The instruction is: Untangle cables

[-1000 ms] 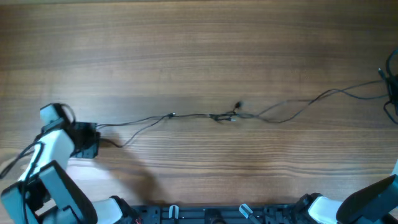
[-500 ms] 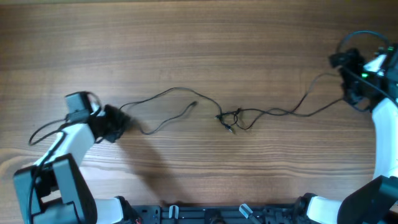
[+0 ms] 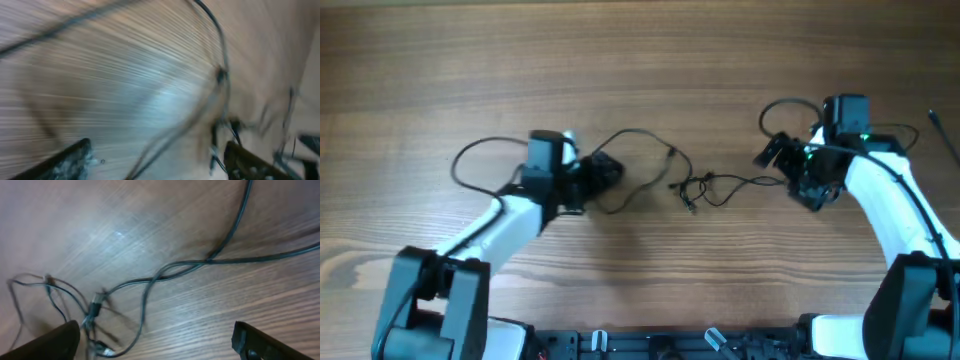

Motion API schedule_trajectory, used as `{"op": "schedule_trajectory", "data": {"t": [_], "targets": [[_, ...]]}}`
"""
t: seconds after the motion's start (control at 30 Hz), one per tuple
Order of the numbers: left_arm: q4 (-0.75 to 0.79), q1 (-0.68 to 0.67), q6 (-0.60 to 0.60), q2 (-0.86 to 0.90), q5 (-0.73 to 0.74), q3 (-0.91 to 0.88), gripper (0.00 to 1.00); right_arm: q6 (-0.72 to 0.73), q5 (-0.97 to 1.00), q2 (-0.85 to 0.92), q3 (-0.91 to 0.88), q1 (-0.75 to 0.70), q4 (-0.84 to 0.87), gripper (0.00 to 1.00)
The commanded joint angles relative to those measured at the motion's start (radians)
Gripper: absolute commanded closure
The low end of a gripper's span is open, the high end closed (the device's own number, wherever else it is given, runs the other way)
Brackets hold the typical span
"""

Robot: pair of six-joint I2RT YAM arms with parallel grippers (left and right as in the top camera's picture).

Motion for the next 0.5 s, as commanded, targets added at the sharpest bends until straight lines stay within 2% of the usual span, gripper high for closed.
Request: {"op": "schedule_trajectory", "data": {"t": [0.0,0.1,0.17,0.2,0.27,0.33,0.37,0.43,0.47], "targets": [[0.006,-0.117,0.089,-0.026,-0.123,0.021,0.0,0.013,-0.029,0.019,-0.076,0.0,0.054,0.0],[-0.131,-0.182,0.029,-0.113,-0.406,0.082,0.0,0.006,-0.028,0.019,-0.098,0.0,0.063,0.0],[-0.219,-0.222,-0.088,-0.175,-0.599,0.105,0.0,0.006,-0.029,0.019,-0.098,0.0,0.074,0.0],[-0.237,-0.253,-0.185,-0.215,-0.643,0.105,0.0,0.008,-0.031,0.019,-0.098,0.0,0.084,0.0],[-0.2,-0.304,-0.276,-0.238,-0.562,0.105,0.0,0.026,-0.032,0.019,-0.098,0.0,0.104,0.0],[-0.065,-0.383,-0.314,-0.207,-0.388,0.105,0.0,0.033,-0.032,0.019,-0.098,0.0,0.111,0.0],[-0.04,-0.404,-0.398,-0.185,-0.365,0.105,0.05,0.032,-0.032,0.019,-0.098,0.0,0.112,0.0],[-0.047,-0.435,-0.577,-0.138,-0.365,0.105,0.29,0.031,-0.032,0.019,-0.098,0.0,0.111,0.0],[-0.059,-0.444,-0.705,-0.106,-0.361,0.105,0.4,0.03,-0.032,0.019,-0.098,0.0,0.11,0.0]]}}
